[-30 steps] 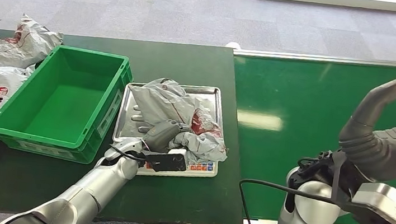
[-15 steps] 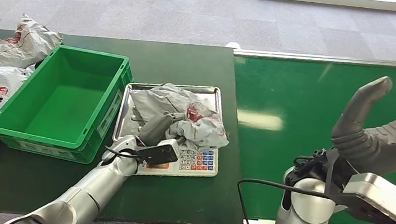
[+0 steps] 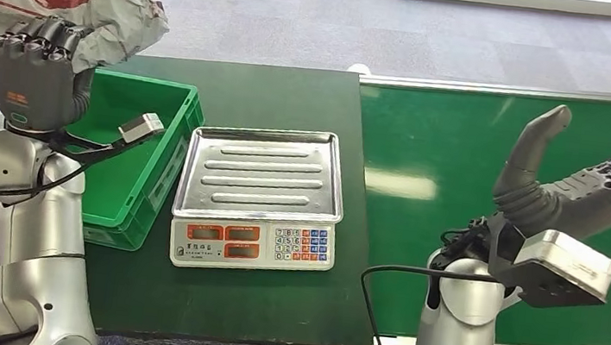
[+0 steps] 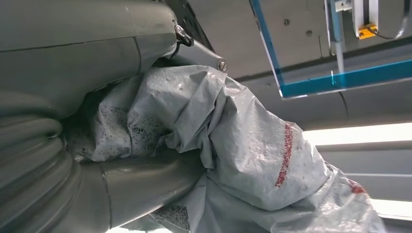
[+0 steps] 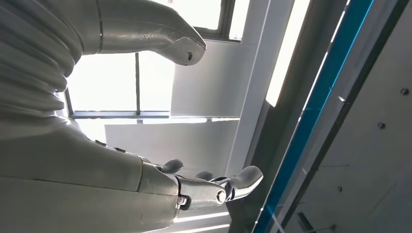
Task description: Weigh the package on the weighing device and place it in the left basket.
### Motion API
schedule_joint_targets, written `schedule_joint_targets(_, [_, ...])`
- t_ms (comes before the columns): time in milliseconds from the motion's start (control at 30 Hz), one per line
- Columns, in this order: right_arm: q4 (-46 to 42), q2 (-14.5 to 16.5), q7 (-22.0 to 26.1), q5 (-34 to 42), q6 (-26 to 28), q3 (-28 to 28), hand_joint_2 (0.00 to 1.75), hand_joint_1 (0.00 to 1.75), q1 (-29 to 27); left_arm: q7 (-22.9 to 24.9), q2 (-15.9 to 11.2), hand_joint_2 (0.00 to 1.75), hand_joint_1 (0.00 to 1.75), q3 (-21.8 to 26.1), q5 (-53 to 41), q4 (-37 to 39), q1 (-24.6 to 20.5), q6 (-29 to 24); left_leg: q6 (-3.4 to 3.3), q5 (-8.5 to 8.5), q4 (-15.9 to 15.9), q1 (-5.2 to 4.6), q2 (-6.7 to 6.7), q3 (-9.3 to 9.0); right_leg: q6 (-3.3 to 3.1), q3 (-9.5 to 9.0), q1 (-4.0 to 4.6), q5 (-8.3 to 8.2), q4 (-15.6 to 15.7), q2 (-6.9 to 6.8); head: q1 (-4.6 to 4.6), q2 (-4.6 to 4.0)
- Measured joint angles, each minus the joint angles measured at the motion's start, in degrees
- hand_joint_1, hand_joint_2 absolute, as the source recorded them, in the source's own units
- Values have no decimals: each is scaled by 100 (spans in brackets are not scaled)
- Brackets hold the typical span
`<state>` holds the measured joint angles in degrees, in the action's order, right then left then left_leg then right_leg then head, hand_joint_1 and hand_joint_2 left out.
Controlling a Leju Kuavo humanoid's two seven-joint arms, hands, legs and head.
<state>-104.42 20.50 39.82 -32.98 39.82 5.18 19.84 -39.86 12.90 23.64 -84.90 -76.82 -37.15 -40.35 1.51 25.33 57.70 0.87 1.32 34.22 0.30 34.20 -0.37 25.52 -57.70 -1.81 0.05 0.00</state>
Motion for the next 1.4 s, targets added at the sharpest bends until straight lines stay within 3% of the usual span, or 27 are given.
schedule_joint_targets(200, [99,0,0,-18,1,-24,175,0,45,253,15,175,175,499,-81,-251,8,0,-2,-3,1,-1,-2,2,0,0,-1,-2,0,-1,1,0])
schedule_joint_targets(300, [129,0,0,-37,2,-37,175,0,47,953,-56,175,175,504,-124,-252,37,1,-3,-4,1,-2,0,1,-2,1,-2,-4,0,1,2,0])
schedule_joint_targets(433, [143,0,0,-52,2,-46,175,0,46,2296,-403,175,160,92,-152,-151,174,2,-2,-4,1,0,5,1,-8,7,-3,-8,0,5,1,0])
schedule_joint_targets(700, [143,0,-28,-128,2,-56,175,0,44,3942,-1165,175,155,-1111,-158,780,296,5,0,-9,1,1,6,2,-10,9,2,-9,0,6,1,0])
schedule_joint_targets(733, [142,0,-38,-146,2,-57,175,0,44,4044,-1230,175,140,-1243,-158,931,300,7,0,-10,1,1,6,3,-10,9,2,-10,0,6,1,0])
schedule_joint_targets(833, [141,0,-51,-165,2,-57,175,0,43,4121,-1359,175,60,-1514,-158,1238,312,7,1,-12,1,0,7,4,-10,10,1,-14,0,7,1,0])
schedule_joint_targets(867, [141,0,-52,-167,2,-58,175,0,43,4129,-1390,131,40,-1573,-158,1316,310,7,1,-12,1,0,7,4,-10,11,1,-15,0,7,1,0])
schedule_joint_targets(967, [143,0,-22,-164,2,-62,175,0,43,4098,-1446,0,3,-1685,-158,1591,286,7,1,-12,2,0,5,4,-10,12,0,-15,0,6,1,0])
schedule_joint_targets(1400, [154,0,0,-145,2,-74,175,0,43,3377,-1266,0,0,-1806,-143,1988,392,5,1,-12,2,0,8,7,-11,13,0,-15,0,8,1,0])
